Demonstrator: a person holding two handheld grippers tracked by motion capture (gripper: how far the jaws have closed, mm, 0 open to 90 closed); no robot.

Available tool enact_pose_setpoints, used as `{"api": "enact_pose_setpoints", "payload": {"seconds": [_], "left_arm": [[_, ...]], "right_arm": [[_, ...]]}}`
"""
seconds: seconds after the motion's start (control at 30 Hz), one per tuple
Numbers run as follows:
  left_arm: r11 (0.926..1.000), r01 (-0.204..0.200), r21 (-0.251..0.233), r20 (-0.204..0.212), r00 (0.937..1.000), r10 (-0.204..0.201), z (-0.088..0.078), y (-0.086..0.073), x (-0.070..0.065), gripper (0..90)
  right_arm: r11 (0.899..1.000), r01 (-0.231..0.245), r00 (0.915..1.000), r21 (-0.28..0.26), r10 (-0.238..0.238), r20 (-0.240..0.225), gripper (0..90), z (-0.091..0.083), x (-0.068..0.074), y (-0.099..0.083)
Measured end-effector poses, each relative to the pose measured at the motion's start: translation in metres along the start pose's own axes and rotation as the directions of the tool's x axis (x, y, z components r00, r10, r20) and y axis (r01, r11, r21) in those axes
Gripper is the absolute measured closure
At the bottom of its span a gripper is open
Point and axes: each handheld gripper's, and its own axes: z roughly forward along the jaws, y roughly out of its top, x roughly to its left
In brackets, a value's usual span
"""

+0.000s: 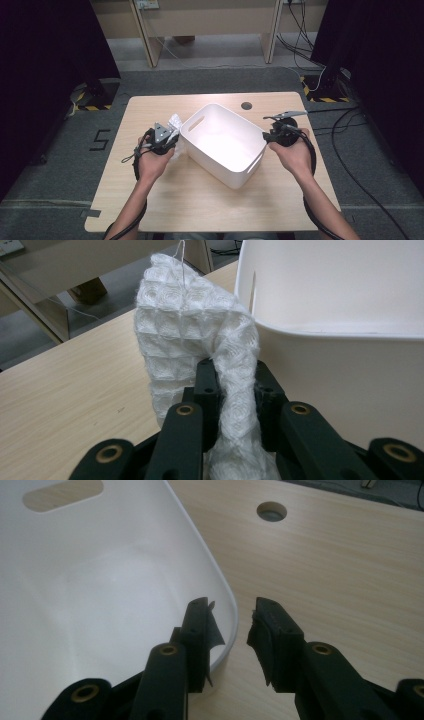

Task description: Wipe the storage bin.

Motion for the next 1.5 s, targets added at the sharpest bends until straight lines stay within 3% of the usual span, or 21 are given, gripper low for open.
{"api": "enact_pose_setpoints", "payload": {"seconds": [0.17,0.3,0.37,0.47,0.6,0.9,1.17,1.3,1.4,1.5], "left_arm": [[0.9999,0.013,0.005,0.016,0.9998,-0.013,0.006,-0.002,0.003,77.4],[1.0,-0.003,0.003,0.035,0.9994,0.003,0.01,0.0,0.004,77.5],[0.9998,-0.018,-0.003,0.057,0.9982,0.018,0.012,0.001,0.004,77.6],[0.9973,-0.072,-0.012,0.069,0.995,0.073,0.011,0.001,0.004,77.8],[0.9954,-0.095,-0.011,0.091,0.9912,0.096,0.005,-0.002,0.001,78.0],[0.984,-0.177,-0.023,0.115,0.9773,0.178,-0.016,-0.012,-0.022,78.0],[0.9839,-0.177,-0.023,0.128,0.9755,0.179,-0.023,-0.019,-0.033,77.9],[0.9876,-0.155,-0.026,0.125,0.9796,0.157,-0.024,-0.021,-0.033,77.8],[0.9864,-0.162,-0.027,0.104,0.981,0.164,-0.03,-0.022,-0.035,77.8],[0.9869,-0.156,-0.043,0.097,0.9824,0.159,-0.036,-0.021,-0.042,77.7]], "right_arm": [[1.0,-0.003,1.0,-0.009,0.003,-0.006,78.3,-0.021,-0.01,-0.011],[0.999,0.013,0.9989,0.047,-0.011,-0.046,83.9,-0.019,-0.008,-0.023],[0.998,0.024,0.9983,0.066,-0.02,-0.055,84.6,-0.015,-0.005,-0.026],[0.997,0.026,0.9977,0.077,-0.021,-0.065,85.1,-0.008,-0.001,-0.025],[0.996,0.04,0.9992,0.077,-0.04,-0.01,85.4,0.003,-0.001,-0.017],[0.999,-0.024,0.9954,0.04,0.02,0.093,81.7,0.035,-0.002,0.004],[1.0,-0.014,0.9963,0.024,0.012,0.085,82.8,0.042,0.002,0.006],[1.0,-0.026,0.9981,0.016,0.025,0.057,80.9,0.042,-0.004,0.005],[0.998,-0.061,0.9969,-0.033,0.062,0.049,77.5,0.034,-0.01,0.007],[0.994,-0.074,0.9966,-0.079,0.077,0.03,73.1,0.025,-0.008,0.012]]}}
